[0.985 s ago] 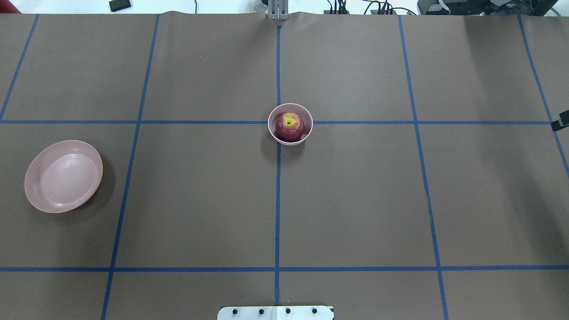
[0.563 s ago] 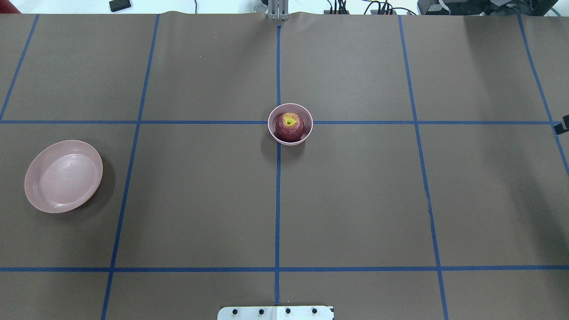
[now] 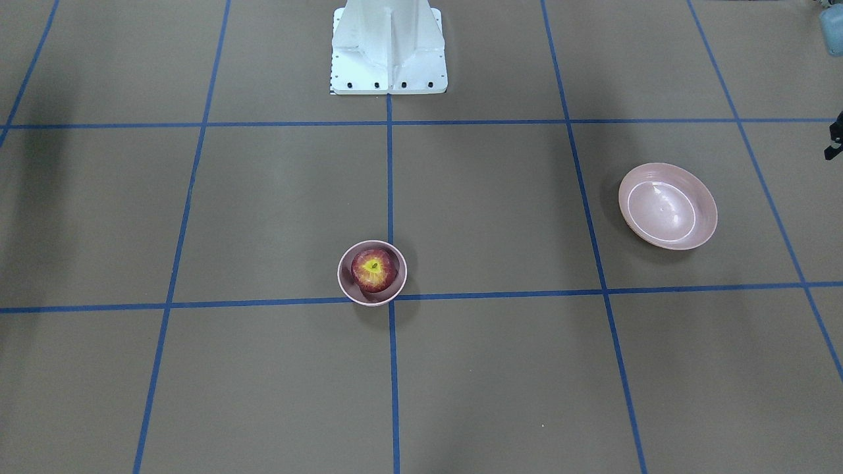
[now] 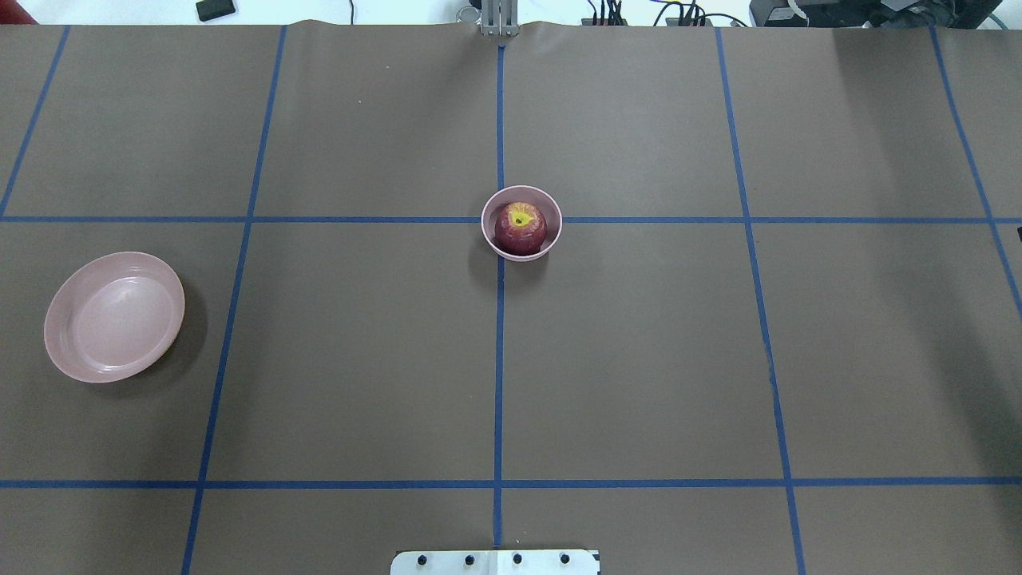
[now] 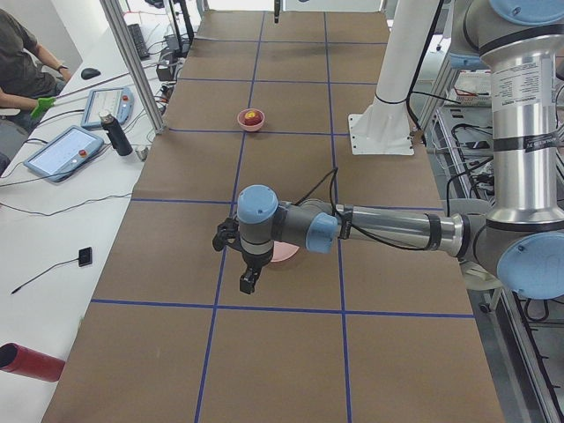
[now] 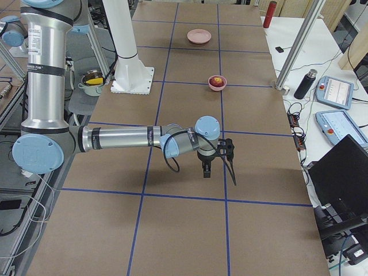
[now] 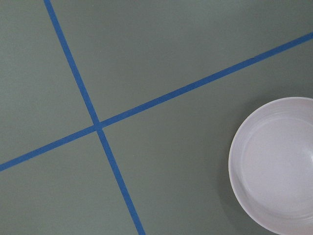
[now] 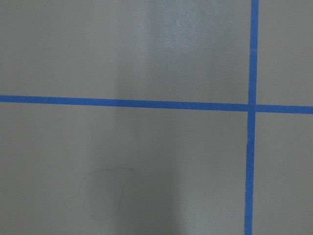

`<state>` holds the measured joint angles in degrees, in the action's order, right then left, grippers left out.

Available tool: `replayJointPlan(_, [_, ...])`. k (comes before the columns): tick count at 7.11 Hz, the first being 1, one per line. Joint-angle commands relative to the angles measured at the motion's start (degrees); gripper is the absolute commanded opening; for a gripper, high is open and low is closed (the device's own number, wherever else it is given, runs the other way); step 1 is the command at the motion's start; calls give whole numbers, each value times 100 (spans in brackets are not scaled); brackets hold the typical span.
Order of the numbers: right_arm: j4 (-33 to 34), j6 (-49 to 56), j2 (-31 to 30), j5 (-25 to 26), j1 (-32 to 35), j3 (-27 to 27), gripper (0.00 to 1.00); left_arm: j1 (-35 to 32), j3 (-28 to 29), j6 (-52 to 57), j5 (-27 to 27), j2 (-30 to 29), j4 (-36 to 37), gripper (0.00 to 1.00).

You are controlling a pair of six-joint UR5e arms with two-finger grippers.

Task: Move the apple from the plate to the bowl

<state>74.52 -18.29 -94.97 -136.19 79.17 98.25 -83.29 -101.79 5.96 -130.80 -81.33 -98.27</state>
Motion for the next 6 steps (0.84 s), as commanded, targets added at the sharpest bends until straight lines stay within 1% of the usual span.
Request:
replayJointPlan(1, [10,19,-21,5,10,1,100,-248,115,-24,108,92,27,98])
replayJointPlan(3, [18,36,-100,-300,37,63,100,-249,159,-191,-6,74,18,98])
replayJointPlan(4, [62,45,-74,-294,11,-59,100,-249,229,-392,-16,22,19,98])
replayJointPlan(5, [393,150,-56,-276,-51,-60,100,-249,447,-437,-25,4,-68,98])
replayJointPlan(6, [510,473,-100,-207,10,-69,100,-249,475,-464,-25,-5,-61,98])
